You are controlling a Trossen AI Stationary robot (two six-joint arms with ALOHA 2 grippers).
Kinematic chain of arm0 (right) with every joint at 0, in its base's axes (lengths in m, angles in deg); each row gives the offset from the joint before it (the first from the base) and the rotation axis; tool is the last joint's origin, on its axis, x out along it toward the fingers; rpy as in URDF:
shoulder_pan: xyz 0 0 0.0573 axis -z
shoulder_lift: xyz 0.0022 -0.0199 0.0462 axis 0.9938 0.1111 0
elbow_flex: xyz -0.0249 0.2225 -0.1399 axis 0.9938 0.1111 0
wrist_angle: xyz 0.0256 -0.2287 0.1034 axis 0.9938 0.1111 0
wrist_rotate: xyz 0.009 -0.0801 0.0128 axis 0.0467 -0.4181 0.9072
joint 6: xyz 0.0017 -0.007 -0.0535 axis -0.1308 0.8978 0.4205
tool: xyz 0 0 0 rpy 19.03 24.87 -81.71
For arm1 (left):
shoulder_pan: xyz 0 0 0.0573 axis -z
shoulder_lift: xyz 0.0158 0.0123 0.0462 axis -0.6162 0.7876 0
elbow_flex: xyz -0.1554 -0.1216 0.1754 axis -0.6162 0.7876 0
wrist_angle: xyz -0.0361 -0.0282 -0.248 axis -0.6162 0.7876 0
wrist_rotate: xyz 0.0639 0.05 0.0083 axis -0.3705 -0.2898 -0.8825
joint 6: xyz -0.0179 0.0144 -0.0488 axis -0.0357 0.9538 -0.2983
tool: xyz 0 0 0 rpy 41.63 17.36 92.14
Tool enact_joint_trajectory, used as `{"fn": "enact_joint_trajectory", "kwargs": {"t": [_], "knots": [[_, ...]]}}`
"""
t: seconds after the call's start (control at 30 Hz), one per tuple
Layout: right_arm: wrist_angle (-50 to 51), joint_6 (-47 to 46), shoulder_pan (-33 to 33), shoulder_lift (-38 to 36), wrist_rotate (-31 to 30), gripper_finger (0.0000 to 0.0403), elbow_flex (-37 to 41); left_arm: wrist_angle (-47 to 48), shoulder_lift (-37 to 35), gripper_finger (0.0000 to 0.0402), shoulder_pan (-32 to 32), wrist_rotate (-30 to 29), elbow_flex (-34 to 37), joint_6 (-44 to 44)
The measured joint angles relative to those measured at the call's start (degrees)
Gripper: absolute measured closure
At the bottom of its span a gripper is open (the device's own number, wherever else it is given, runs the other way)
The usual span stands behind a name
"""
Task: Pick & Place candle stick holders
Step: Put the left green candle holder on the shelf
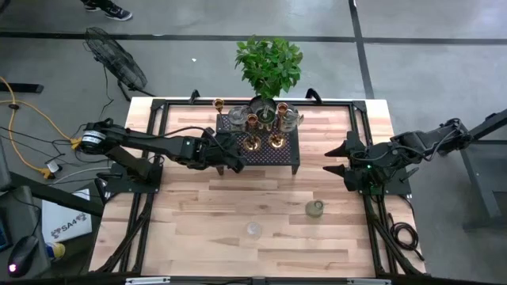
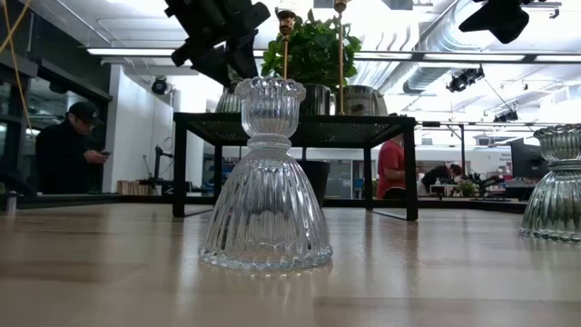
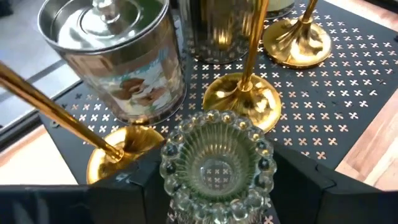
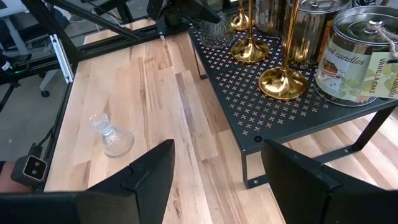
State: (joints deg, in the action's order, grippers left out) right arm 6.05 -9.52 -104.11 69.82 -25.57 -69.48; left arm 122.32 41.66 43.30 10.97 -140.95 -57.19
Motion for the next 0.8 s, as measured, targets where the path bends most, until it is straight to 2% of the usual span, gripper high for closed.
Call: {"fn": "enact_joint_trajectory", "kwargs": {"t": [0.2,0.6,0.8], "knots": [[0.00,0.00,0.00,0.02,0.00,0.0170,0.00,0.02,-0.17,0.0166,0.01,-0.46,0.00,0.24],[0.00,0.00,0.01,0.01,0.00,0.0170,0.00,-0.01,-1.05,0.0164,0.01,-1.92,0.00,0.37],[0.00,-0.02,0.02,0.00,0.00,0.0170,0.00,-0.40,-1.81,0.0164,0.91,-4.77,0.00,1.39]]}}
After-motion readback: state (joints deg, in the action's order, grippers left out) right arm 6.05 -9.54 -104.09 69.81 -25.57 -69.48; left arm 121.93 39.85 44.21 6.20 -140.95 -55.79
